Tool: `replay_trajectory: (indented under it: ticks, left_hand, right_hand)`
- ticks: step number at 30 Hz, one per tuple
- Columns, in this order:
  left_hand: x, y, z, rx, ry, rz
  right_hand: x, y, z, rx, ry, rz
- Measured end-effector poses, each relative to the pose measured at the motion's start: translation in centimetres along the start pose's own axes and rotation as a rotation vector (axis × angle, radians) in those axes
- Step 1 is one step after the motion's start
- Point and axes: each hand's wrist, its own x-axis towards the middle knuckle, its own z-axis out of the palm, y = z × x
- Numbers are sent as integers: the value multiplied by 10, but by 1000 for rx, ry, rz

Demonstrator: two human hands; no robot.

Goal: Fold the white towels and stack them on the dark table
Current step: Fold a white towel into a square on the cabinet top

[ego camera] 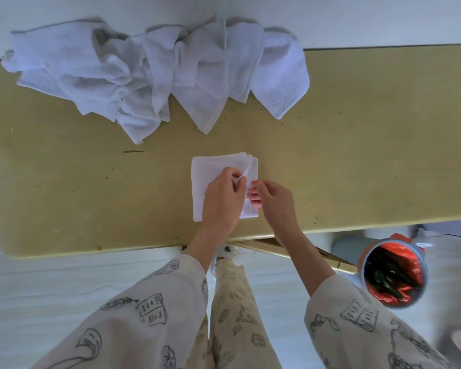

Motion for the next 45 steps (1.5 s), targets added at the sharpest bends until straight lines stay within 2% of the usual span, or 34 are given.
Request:
replay_trajectory:
  ticks: [4,6,8,9,13,15,17,21,23,25,28,32,37,42,45]
  left_hand:
    - [-2,-7,-1,-13,-126,68]
    - [-2,-18,-11,98,14,192]
    - [2,-34,-24,322,182,285]
    - [4,-42,-31,414,210,310]
    - [-3,-64,-51,545,40,395]
    - [-18,-68,-52,575,2,354]
    - [-33,-63,-50,510,10,268]
    - [-36,-47,-51,322,9,113]
    - [-25,-43,-58,301,42,164]
    - [-7,-44,-66,401,57,279]
    - [25,-44,-76,542,-27,365]
    - [49,-44,-82,572,-171,447]
    - [57,-44,-83,631,-221,435]
    - [64,-38,-83,686,-266,465]
    - [68,-35,-85,629,-293,512]
  right_hand:
    - [3,2,0,-71,-24,-22]
    - [4,1,0,-109,-38,-39]
    - [4,-1,0,-158,-58,-48]
    - [3,-4,1,-198,-76,-60]
    - [10,-20,9,-541,-249,-210]
    - [19,-31,15,-658,-334,-258]
    - [27,-42,18,-641,-366,-265]
    - [28,-46,7,-459,-224,-291]
    - [23,-39,-1,-421,-147,-304]
    - [17,-29,-5,-383,-61,-285]
    - [11,-18,-3,-345,62,-250]
    - [2,-6,9,-492,48,-354]
    - [3,-3,20,-706,79,-420]
    - [7,-5,26,-744,131,-397]
    - [9,-4,25,-715,138,-381]
